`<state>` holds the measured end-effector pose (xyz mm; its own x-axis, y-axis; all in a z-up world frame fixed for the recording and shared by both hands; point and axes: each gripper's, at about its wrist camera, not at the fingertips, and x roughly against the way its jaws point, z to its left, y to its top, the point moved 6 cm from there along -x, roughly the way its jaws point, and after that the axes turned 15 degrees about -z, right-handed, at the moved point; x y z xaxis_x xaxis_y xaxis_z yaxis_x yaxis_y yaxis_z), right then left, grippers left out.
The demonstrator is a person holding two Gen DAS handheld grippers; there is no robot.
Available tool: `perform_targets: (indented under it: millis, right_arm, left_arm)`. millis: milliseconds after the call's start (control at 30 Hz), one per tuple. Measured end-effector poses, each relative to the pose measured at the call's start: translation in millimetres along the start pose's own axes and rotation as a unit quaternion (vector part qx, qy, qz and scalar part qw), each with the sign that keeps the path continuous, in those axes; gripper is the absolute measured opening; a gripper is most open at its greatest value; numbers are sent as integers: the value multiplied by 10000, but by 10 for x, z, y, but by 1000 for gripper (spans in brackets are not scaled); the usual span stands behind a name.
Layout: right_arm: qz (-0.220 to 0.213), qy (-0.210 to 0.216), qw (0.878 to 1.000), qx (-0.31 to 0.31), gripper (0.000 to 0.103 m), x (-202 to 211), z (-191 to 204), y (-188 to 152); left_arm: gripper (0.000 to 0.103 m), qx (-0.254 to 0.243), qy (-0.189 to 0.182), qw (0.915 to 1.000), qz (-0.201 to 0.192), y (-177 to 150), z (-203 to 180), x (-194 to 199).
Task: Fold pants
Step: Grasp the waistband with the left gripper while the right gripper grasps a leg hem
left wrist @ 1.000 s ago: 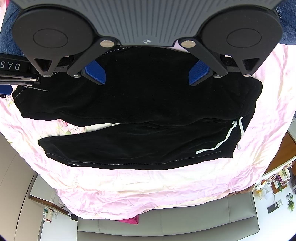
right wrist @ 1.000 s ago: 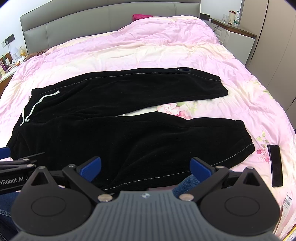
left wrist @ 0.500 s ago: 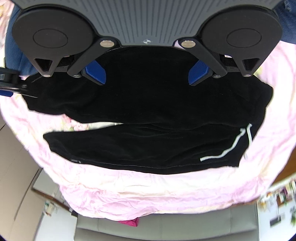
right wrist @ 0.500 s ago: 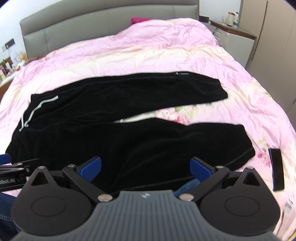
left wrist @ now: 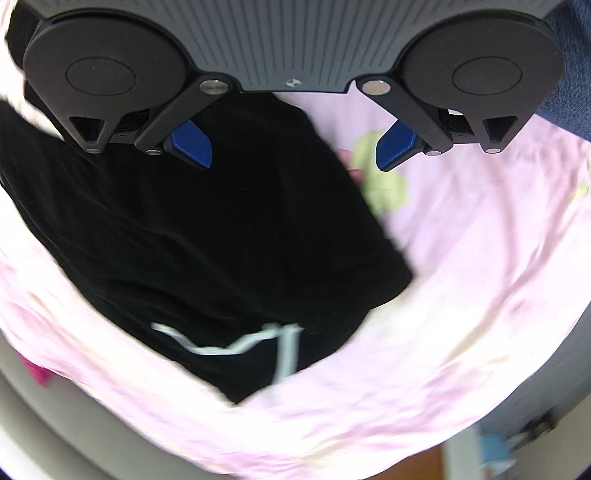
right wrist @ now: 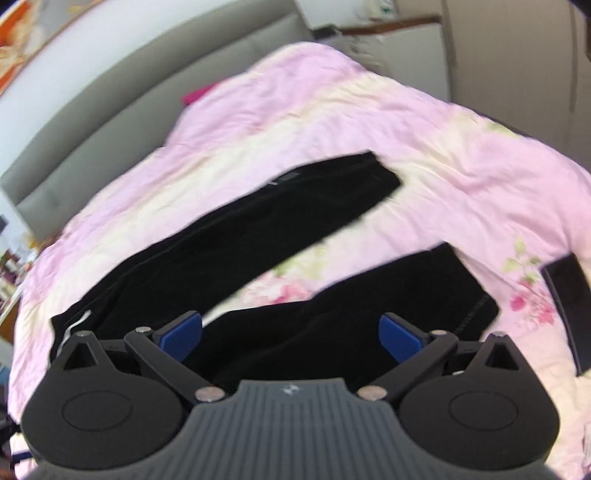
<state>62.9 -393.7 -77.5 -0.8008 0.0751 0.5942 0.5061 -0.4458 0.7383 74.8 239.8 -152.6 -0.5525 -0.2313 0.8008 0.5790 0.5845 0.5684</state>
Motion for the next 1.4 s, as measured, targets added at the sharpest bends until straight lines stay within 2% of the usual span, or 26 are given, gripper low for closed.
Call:
perform_targets:
  millis: [100, 233, 300, 400, 467, 533, 600, 667, 800, 867, 900, 933, 967, 1067, 1133, 1167, 1233, 1300, 1400]
  right_arm:
    - [181, -498, 9986, -81, 98, -199, -311, 14]
    - [370, -1029, 9934, -354, 98, -439, -771, -18]
    - [426, -1237, 9890, -692, 98, -519, -1052, -67]
    - [417, -1336, 9780, -1546, 96, -598, -1462, -194]
    - [462, -1276, 9664, -2182, 90, -672, -1676, -338]
    - [587, -1164, 9542, -2694, 80, -786, -1791, -501]
    - [682, -1107, 9448, -3008, 77, -865, -1861, -635]
    - [685, -1063, 9410, -3138, 75, -933, -1892, -723]
    - [615, -774, 9393, -3286, 74, -1032, -1863, -774]
    - [572, -628, 9394, -3320, 73, -1071, -1846, -766]
    - [546, -584, 9393, -3337, 72, -1097, -1852, -760]
    - [523, -553, 9385, -3367, 66, -1124, -1860, -763]
    - [513, -524, 9374, -3406, 64, -1150, -1865, -772]
    - [484, -384, 9358, -3470, 47, -1213, -1866, -803]
    - [440, -303, 9348, -3511, 36, -1211, -1867, -823]
    - [411, -282, 9355, -3497, 32, -1201, -1862, -823]
    - [289, -222, 9360, -3501, 19, -1144, -1866, -798]
    - [92, -81, 9330, -3598, 14, -1050, -1873, -736]
    - [-153, 106, 9309, -3648, 12, -923, -1848, -592]
  left_arm:
    - [103, 560, 172, 9974, 427, -49, 153, -240]
    - [103, 1250, 357, 9875, 893, -170, 319, -489]
    - [103, 1501, 425, 9824, 1033, -252, 384, -574]
    - [103, 1662, 418, 9774, 1235, -369, 437, -654]
    - [103, 1754, 438, 9760, 1217, -385, 458, -685]
    - [103, 1967, 446, 9728, 1138, -374, 494, -684]
    - [103, 2160, 475, 9695, 1055, -354, 549, -682]
    - [103, 2274, 448, 9680, 968, -325, 585, -674]
    - [101, 2368, 81, 9693, 652, -216, 587, -614]
    - [91, 2525, -69, 9659, 573, -171, 611, -633]
    - [80, 2621, -172, 9632, 575, -163, 620, -637]
    - [72, 2709, -277, 9605, 576, -161, 625, -639]
    - [69, 2791, -405, 9577, 568, -155, 627, -645]
    - [58, 2858, -559, 9551, 539, -164, 584, -620]
    - [28, 2856, -625, 9551, 487, -164, 563, -631]
    - [23, 2853, -713, 9549, 421, -151, 562, -603]
    - [19, 2799, -938, 9551, 233, -90, 513, -512]
    - [18, 2638, -1076, 9585, 87, -13, 450, -424]
    - [18, 2578, -1278, 9577, 45, 69, 419, -303]
